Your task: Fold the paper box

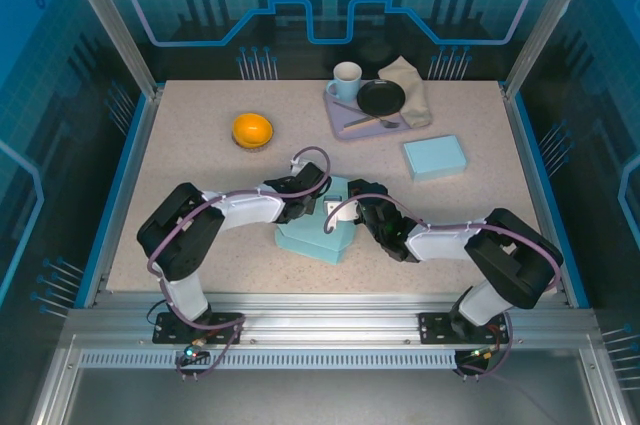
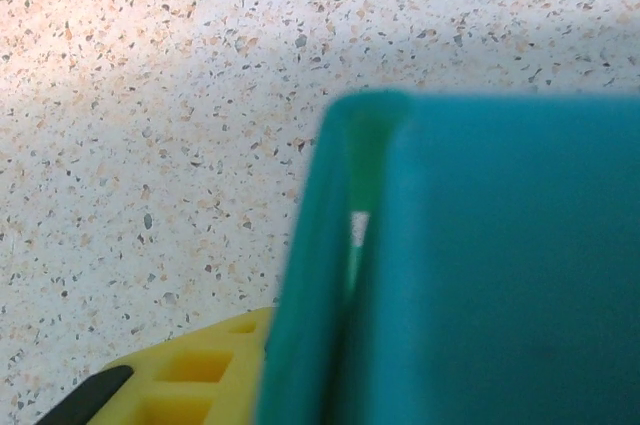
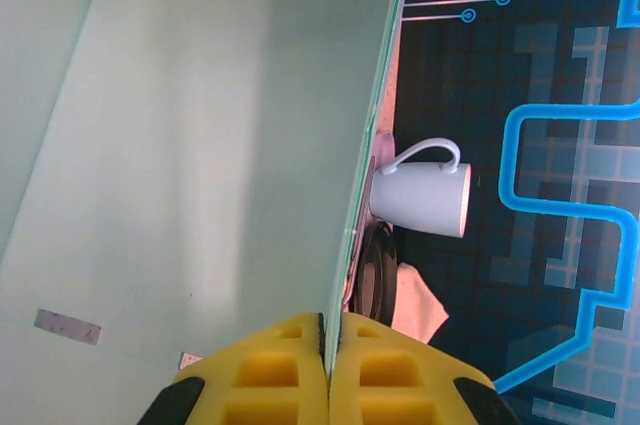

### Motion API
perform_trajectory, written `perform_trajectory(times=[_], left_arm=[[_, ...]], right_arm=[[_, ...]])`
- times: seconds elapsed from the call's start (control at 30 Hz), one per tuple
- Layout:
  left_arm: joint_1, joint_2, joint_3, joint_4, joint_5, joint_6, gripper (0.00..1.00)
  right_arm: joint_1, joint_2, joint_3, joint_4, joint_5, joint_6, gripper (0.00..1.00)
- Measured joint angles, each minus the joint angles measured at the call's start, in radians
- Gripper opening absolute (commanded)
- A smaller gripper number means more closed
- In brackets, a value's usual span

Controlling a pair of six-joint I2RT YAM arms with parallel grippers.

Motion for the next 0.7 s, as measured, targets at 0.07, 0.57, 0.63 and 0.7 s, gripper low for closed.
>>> perform_trajectory(times=[0.07, 0.57, 0.63, 0.7], left_arm=[[0.006, -0.004, -0.003, -0.004, 0.002, 0.003, 0.42], [0.049, -0.189, -0.157, 0.031, 0.137, 0.050, 0.67], [0.051, -0.215, -0.172, 0.050, 0.169, 0.061, 0.68], [0.052, -0.243, -0.184, 0.079, 0.188, 0.067, 0.68]], right_arm=[[0.004, 0.002, 0.000, 0.000, 0.009, 0.000, 0.00], [0.012, 0.040, 0.016, -0.017, 0.029, 0.034, 0.00], [0.012, 0.048, 0.019, -0.027, 0.040, 0.038, 0.00], [0.012, 0.051, 0.019, -0.035, 0.049, 0.042, 0.00]])
